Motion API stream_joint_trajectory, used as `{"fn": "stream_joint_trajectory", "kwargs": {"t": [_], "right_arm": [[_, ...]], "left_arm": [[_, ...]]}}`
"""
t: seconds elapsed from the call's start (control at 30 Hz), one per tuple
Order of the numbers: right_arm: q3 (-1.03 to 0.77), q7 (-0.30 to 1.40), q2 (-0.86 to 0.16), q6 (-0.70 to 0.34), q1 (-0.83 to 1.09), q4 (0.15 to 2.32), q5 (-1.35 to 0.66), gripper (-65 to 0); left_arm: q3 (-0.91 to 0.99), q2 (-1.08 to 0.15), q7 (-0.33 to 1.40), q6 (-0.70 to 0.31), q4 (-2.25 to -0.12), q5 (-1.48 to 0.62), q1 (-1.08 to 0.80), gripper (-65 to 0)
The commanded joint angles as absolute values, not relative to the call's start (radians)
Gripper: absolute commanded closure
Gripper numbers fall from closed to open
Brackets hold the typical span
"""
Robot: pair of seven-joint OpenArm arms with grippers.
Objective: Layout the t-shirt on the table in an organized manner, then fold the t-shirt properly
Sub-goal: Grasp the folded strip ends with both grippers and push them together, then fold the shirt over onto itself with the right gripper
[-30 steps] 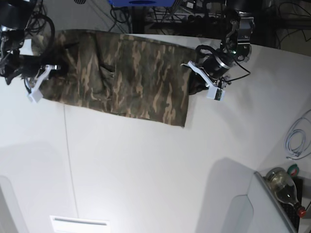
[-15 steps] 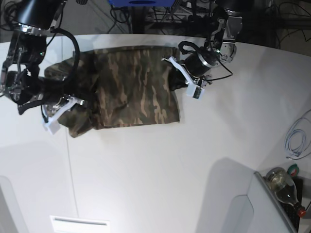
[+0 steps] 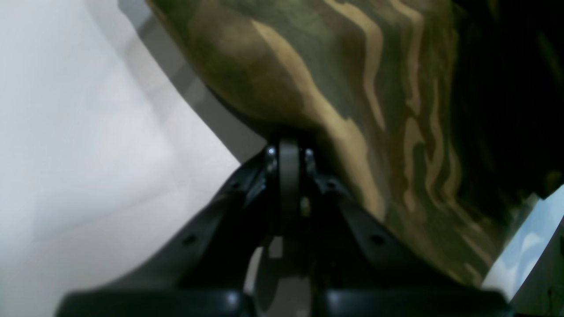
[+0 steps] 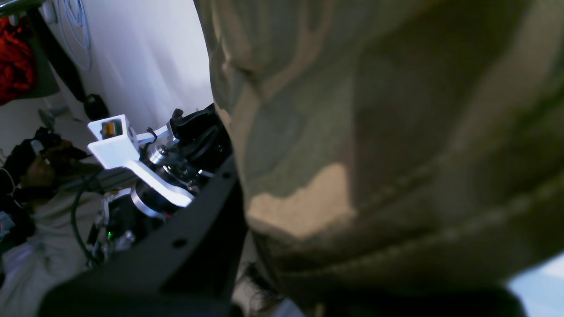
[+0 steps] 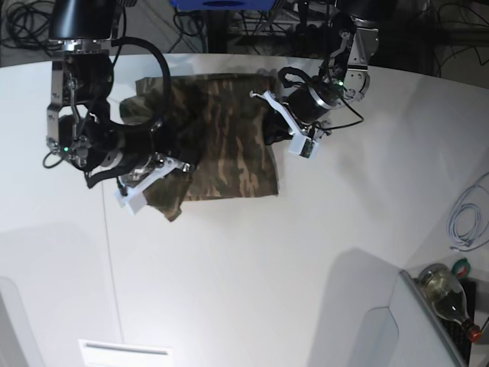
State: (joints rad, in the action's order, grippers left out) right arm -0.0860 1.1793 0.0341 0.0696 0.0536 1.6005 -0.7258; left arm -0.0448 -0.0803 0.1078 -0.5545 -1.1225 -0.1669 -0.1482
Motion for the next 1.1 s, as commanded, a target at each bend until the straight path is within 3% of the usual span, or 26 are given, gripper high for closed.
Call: {"fn": "stream_joint_trajectory", "kwargs": {"t": [0.0,0.33,0.4,0.53,0.63,0.77,1.07], "right_arm": [[-0.07,1.147,0.038,0.082,0.039,1.595,-0.737,-0.6],[0.01,1.052,0.039,0.099,0.03,1.483,-0.673,-2.4],[0.01,1.05,0.041,0.099,0.03,1.486,-0.673,-10.7],[0.01,1.049,0.041,0.099,0.031,1.488,-0.673,-38.1],[0.053,1.038,0.039,0.099,0.036,1.531,-0.671,-50.0],[0.147,0.984,0.033,0.111,0.062,1.586,-0.668,-50.9],[0.349,0.897,0.031,0.274,0.033,1.555,-0.668,-50.9]], "left_arm": [[-0.045,-0.081,0.101,-0.562,-1.133,-0.174,-0.145,0.0],[-0.044,-0.087,0.101,-0.562,-1.135,-0.174,-0.147,0.0],[-0.038,-0.088,0.101,-0.562,-1.153,-0.174,-0.151,0.0],[-0.035,-0.091,0.101,-0.562,-1.211,-0.174,-0.177,0.0],[-0.033,-0.114,0.131,-0.562,-1.234,-0.176,-0.189,0.0],[0.021,-0.16,0.177,-0.562,-1.319,-0.185,-0.231,0.0],[0.469,-0.232,0.312,-0.562,-1.564,-0.176,-0.386,0.0]]}}
